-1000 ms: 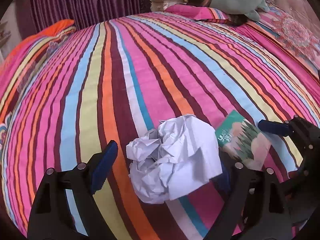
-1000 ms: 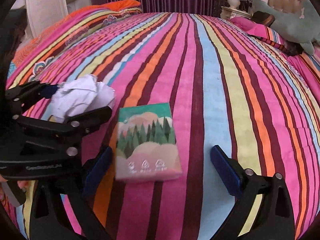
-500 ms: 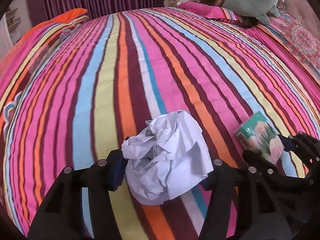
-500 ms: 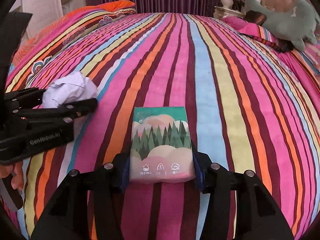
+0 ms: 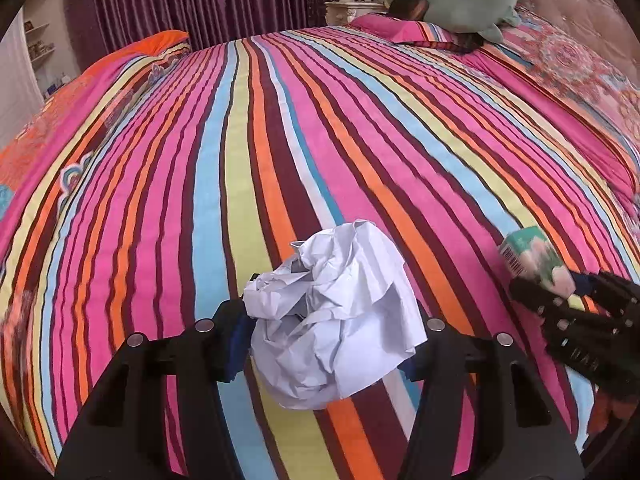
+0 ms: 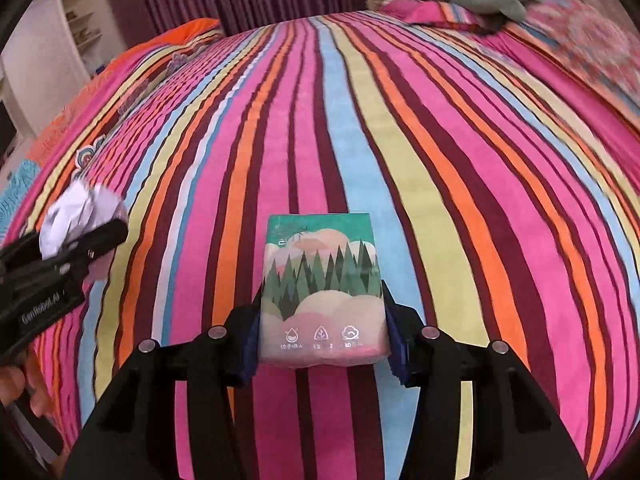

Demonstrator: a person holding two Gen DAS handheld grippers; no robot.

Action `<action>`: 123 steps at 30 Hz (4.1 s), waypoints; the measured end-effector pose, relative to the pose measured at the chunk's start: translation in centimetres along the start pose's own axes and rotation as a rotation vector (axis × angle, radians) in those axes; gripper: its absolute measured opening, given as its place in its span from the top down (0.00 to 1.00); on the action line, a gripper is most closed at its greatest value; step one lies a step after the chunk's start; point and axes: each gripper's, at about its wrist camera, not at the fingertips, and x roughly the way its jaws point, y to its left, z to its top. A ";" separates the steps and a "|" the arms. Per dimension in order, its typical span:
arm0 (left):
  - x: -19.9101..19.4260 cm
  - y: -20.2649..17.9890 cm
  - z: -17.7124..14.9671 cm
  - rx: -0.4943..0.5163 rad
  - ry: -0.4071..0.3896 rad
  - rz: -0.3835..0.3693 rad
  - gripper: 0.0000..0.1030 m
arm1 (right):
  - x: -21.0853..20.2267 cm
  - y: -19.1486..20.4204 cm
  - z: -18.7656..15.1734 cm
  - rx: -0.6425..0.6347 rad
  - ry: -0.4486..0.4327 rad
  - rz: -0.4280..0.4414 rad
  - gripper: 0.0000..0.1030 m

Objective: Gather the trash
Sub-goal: 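Carry the crumpled paper and tissue pack over the white mesh wastebasket, then open both tools to drop the paper and tissue pack into the wastebasket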

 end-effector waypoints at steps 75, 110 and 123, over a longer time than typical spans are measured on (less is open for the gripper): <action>-2.0 -12.7 -40.0 0.017 0.787 -0.155 0.46 | -0.9 -4.2 -35.3 0.565 0.691 0.061 0.53; 4.8 -13.6 -44.9 -0.041 1.090 -0.174 0.21 | 6.4 -4.8 -39.4 0.606 0.931 -0.051 0.08; 2.8 -12.9 -43.0 -0.034 0.990 -0.150 0.21 | 4.8 -4.9 -38.0 0.570 0.858 -0.038 0.08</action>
